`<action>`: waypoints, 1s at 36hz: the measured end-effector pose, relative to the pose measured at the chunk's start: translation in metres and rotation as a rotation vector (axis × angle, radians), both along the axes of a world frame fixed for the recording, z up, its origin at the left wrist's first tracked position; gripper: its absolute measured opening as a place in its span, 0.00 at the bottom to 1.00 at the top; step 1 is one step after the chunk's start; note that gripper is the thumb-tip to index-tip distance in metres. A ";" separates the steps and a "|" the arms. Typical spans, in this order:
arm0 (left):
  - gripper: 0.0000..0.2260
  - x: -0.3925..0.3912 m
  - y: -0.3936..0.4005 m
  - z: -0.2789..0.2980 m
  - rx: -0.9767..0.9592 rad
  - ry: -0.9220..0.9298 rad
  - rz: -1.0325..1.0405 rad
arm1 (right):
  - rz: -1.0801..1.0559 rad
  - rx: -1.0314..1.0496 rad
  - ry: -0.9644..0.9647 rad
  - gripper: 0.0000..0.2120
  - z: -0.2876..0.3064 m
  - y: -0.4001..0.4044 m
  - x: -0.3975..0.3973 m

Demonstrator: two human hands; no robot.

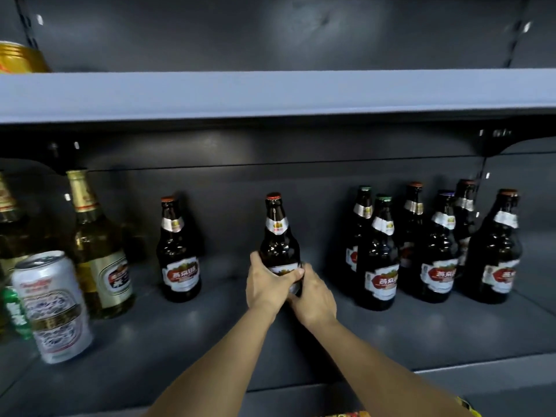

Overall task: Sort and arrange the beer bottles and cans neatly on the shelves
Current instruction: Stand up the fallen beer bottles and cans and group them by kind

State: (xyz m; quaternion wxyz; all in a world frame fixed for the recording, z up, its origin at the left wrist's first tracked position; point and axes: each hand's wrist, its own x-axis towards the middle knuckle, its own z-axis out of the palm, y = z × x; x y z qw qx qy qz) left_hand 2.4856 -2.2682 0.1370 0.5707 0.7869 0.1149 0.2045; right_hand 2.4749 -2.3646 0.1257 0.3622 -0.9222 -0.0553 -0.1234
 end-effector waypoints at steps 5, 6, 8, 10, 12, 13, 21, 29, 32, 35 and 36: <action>0.31 0.019 -0.026 -0.003 0.001 0.002 -0.025 | -0.025 0.002 0.001 0.23 -0.004 -0.023 0.019; 0.31 0.022 -0.029 -0.003 -0.002 0.003 -0.030 | -0.033 0.013 0.006 0.23 -0.005 -0.026 0.022; 0.31 0.029 -0.035 -0.004 0.001 0.009 -0.035 | -0.061 0.036 0.013 0.24 -0.008 -0.028 0.027; 0.31 0.036 -0.039 -0.003 0.018 0.020 -0.035 | -0.087 0.052 0.019 0.22 -0.010 -0.030 0.034; 0.32 0.043 -0.041 -0.003 0.049 0.030 -0.037 | -0.108 0.050 0.034 0.18 -0.010 -0.030 0.040; 0.33 0.046 -0.041 -0.003 0.065 0.034 -0.038 | -0.116 0.049 0.039 0.17 -0.010 -0.030 0.042; 0.25 0.070 -0.018 -0.009 0.019 0.004 -0.240 | -0.125 0.073 0.023 0.18 -0.010 -0.023 0.059; 0.28 0.072 -0.007 -0.010 0.209 -0.021 -0.241 | -0.151 0.058 0.018 0.22 -0.013 -0.018 0.061; 0.32 0.068 -0.007 -0.013 0.212 -0.030 -0.226 | -0.160 0.049 0.028 0.22 -0.013 -0.017 0.062; 0.35 0.059 -0.004 -0.013 0.218 -0.056 -0.182 | -0.204 0.080 -0.018 0.28 -0.016 -0.013 0.059; 0.35 0.054 -0.002 -0.012 0.244 -0.082 -0.129 | -0.254 0.067 -0.068 0.31 -0.016 -0.010 0.056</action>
